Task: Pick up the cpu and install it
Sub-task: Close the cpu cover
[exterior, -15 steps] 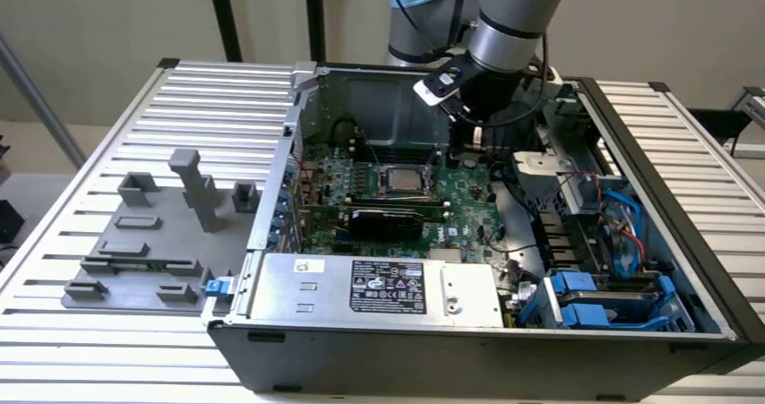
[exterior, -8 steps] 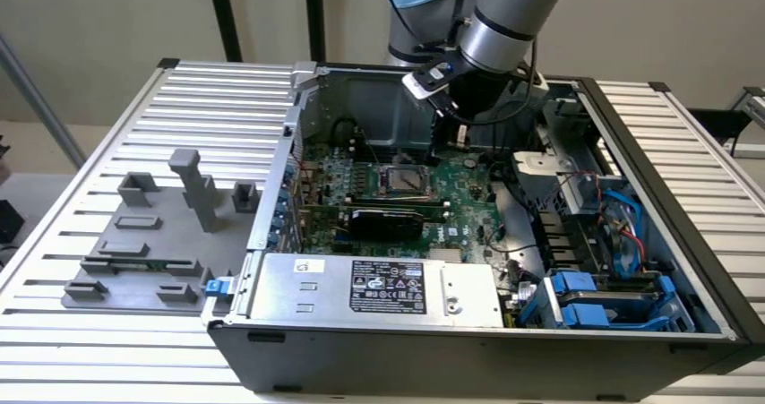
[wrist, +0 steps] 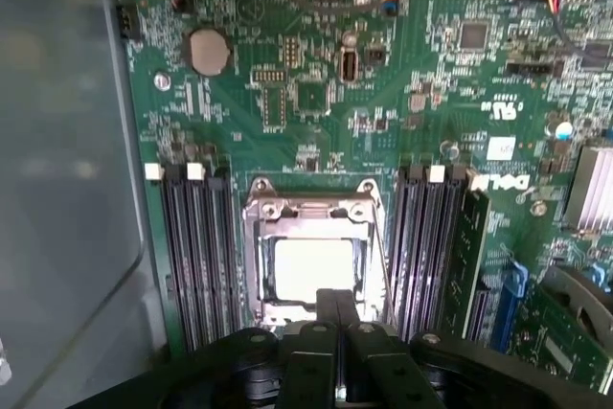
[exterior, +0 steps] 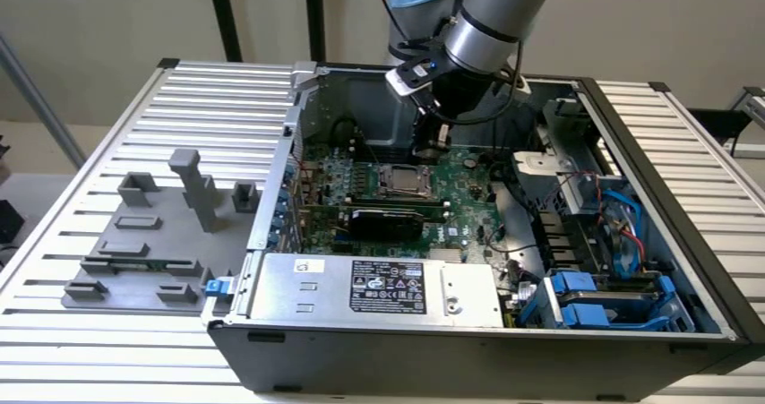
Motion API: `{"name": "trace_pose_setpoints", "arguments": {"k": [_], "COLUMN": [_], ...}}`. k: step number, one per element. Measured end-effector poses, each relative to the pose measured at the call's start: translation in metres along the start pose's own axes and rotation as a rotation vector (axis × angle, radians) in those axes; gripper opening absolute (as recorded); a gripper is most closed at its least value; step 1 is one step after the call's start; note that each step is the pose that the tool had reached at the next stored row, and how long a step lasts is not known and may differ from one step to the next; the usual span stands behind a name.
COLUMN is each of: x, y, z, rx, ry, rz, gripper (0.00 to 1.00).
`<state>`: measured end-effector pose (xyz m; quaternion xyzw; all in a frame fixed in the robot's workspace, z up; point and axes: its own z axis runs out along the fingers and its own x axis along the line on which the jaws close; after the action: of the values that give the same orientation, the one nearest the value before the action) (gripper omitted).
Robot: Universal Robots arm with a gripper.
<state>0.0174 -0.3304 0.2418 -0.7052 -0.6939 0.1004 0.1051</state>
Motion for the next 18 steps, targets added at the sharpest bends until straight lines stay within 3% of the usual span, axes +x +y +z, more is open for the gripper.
{"name": "trace_pose_setpoints", "arguments": {"k": [5,9,18], "x": [0.0,-0.001,-0.001], "y": [-0.017,-0.0317,-0.0297], "z": [0.0081,0.0156,0.0321], "rx": [0.0164,0.0259,0.0232], "ry": [-0.0004,-0.0007,-0.0005], "rz": [0.0,0.0,0.0], "gripper": [0.11,0.11,0.11]}}
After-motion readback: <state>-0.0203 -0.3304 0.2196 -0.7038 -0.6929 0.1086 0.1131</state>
